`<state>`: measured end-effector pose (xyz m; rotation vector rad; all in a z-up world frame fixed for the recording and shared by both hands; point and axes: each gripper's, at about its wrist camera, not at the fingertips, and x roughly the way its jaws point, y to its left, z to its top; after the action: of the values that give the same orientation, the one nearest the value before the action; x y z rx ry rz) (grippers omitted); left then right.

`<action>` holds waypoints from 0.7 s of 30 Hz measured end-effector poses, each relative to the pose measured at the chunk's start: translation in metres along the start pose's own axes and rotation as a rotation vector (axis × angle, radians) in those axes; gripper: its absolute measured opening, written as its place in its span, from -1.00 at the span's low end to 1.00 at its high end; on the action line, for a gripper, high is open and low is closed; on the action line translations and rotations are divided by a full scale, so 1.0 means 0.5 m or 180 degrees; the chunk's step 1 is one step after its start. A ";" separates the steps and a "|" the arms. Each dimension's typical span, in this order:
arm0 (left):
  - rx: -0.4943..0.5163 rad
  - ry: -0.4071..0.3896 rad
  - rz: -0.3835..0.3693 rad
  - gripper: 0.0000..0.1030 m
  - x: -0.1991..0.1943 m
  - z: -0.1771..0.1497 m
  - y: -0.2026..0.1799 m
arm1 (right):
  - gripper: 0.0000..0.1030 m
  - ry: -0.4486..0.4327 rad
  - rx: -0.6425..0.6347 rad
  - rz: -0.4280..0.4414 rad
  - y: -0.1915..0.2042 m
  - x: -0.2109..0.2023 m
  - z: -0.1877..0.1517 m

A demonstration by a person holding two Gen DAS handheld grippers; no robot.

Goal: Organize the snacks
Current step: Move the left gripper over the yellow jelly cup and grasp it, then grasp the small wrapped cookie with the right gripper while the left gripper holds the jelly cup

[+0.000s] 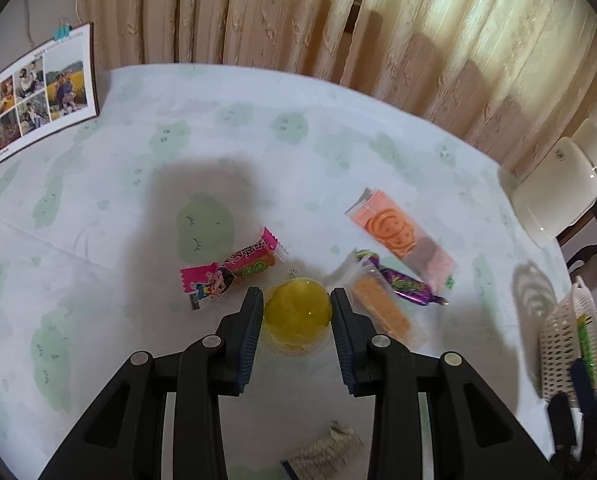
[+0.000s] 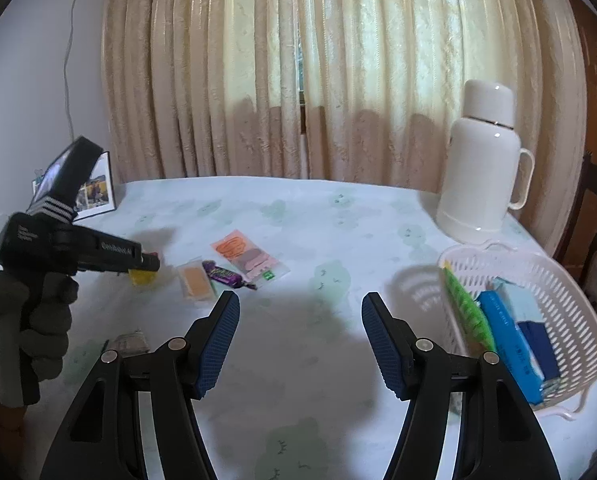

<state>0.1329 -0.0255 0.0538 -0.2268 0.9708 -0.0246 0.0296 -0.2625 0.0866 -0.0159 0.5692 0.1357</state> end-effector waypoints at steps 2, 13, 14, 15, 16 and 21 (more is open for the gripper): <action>0.0003 -0.0062 0.0003 -0.40 -0.020 -0.001 -0.002 | 0.25 0.0056 0.0034 0.0076 -0.002 0.006 -0.002; 0.0061 -0.0403 -0.0039 -0.40 -0.109 -0.003 -0.009 | 0.25 0.0439 -0.0196 0.0579 0.048 0.045 -0.029; 0.0065 -0.0415 -0.0044 -0.40 -0.112 -0.003 -0.008 | 0.25 0.0456 -0.0255 0.0604 0.056 0.046 -0.033; 0.0064 -0.0422 -0.0069 -0.40 -0.116 -0.003 -0.006 | 0.25 0.0472 -0.0336 0.0649 0.066 0.047 -0.037; 0.0059 -0.0425 -0.0096 -0.40 -0.119 -0.002 -0.004 | 0.25 0.0514 -0.0418 0.0733 0.079 0.050 -0.042; 0.0023 -0.0496 -0.0178 -0.40 -0.143 0.001 0.005 | 0.25 0.0826 -0.0471 0.1128 0.122 0.071 -0.055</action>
<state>0.0928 -0.0140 0.1119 -0.2454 0.8089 -0.0609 0.0362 -0.1993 0.0457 -0.0773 0.8174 0.5262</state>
